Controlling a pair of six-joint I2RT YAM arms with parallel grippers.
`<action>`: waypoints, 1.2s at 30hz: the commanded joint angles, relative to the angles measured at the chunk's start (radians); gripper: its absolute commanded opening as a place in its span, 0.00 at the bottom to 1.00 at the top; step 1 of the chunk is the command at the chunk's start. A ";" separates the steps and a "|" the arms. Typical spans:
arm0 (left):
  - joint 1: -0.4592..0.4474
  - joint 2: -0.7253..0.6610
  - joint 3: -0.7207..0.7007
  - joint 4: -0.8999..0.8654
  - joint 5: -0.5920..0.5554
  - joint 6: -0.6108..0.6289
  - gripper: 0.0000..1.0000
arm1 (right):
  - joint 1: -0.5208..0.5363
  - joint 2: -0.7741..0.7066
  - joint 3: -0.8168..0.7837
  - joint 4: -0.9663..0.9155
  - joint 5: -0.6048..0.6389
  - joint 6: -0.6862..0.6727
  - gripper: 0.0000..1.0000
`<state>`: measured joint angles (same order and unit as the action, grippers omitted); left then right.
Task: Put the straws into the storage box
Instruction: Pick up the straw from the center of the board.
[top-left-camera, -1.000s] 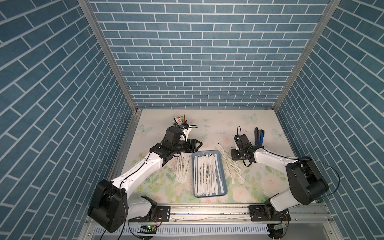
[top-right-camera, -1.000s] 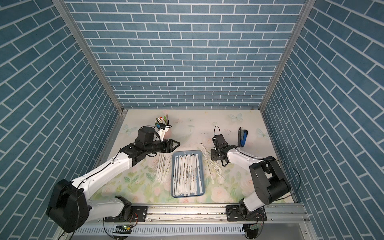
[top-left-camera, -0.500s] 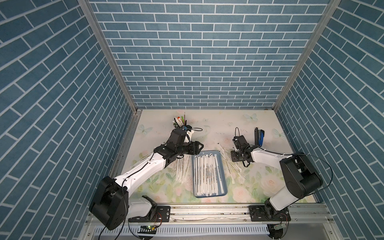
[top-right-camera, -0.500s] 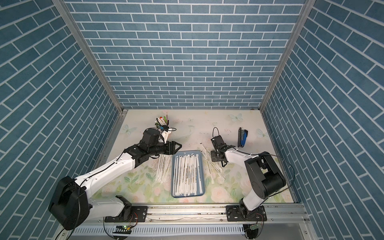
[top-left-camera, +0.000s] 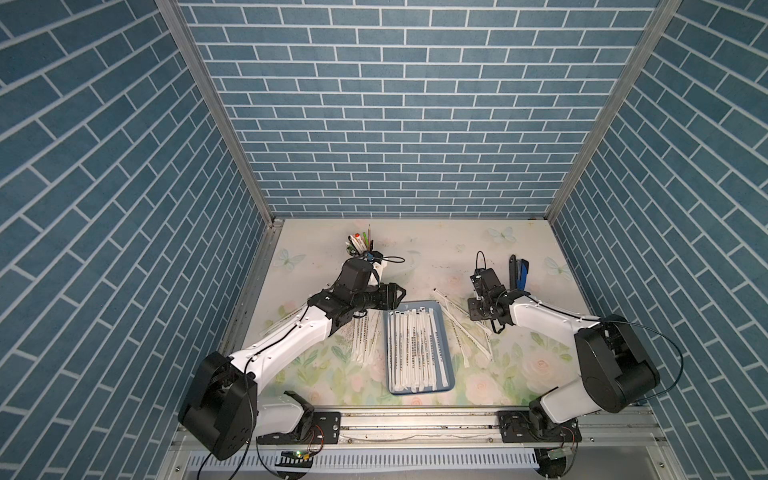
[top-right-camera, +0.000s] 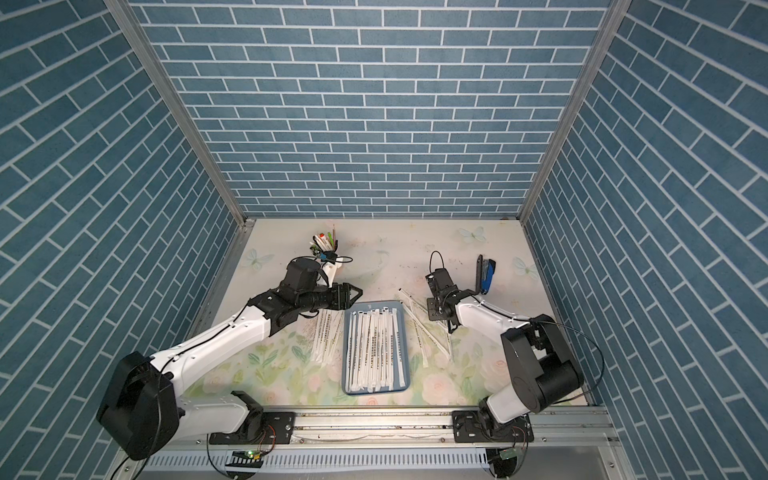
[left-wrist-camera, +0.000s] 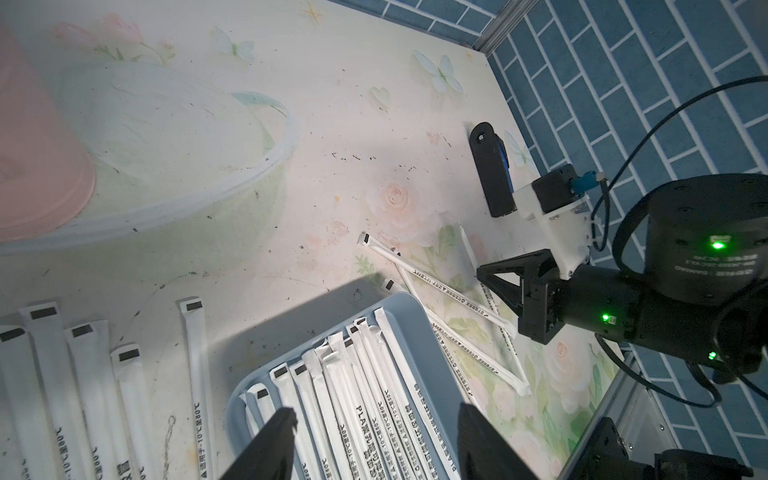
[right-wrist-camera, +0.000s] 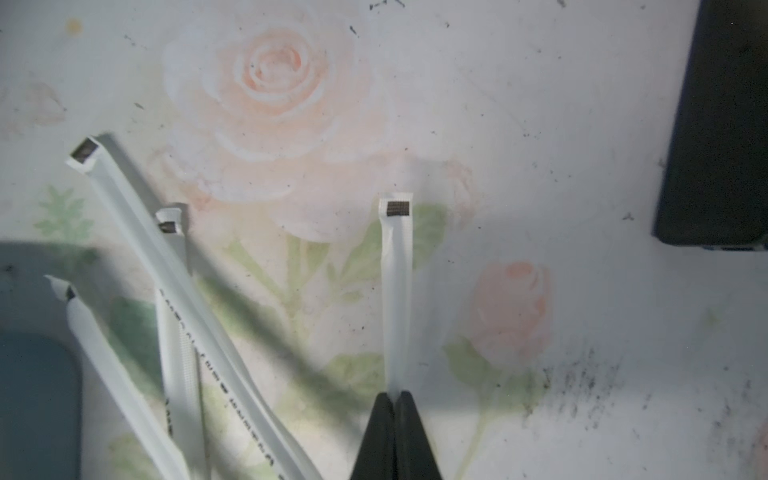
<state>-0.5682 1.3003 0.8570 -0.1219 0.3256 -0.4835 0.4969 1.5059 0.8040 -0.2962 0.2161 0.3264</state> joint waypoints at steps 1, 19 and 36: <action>-0.002 0.005 -0.014 0.012 -0.014 -0.005 0.65 | -0.002 -0.038 0.036 -0.058 0.046 -0.016 0.06; -0.002 -0.012 -0.016 -0.006 -0.058 0.001 0.64 | 0.037 -0.107 0.123 -0.210 0.259 0.010 0.04; 0.074 -0.189 -0.140 -0.133 -0.414 -0.144 0.63 | 0.600 0.008 0.090 0.008 0.178 0.600 0.00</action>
<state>-0.4973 1.1149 0.7338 -0.2356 -0.0700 -0.6083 1.0908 1.4742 0.9245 -0.3134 0.3553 0.8169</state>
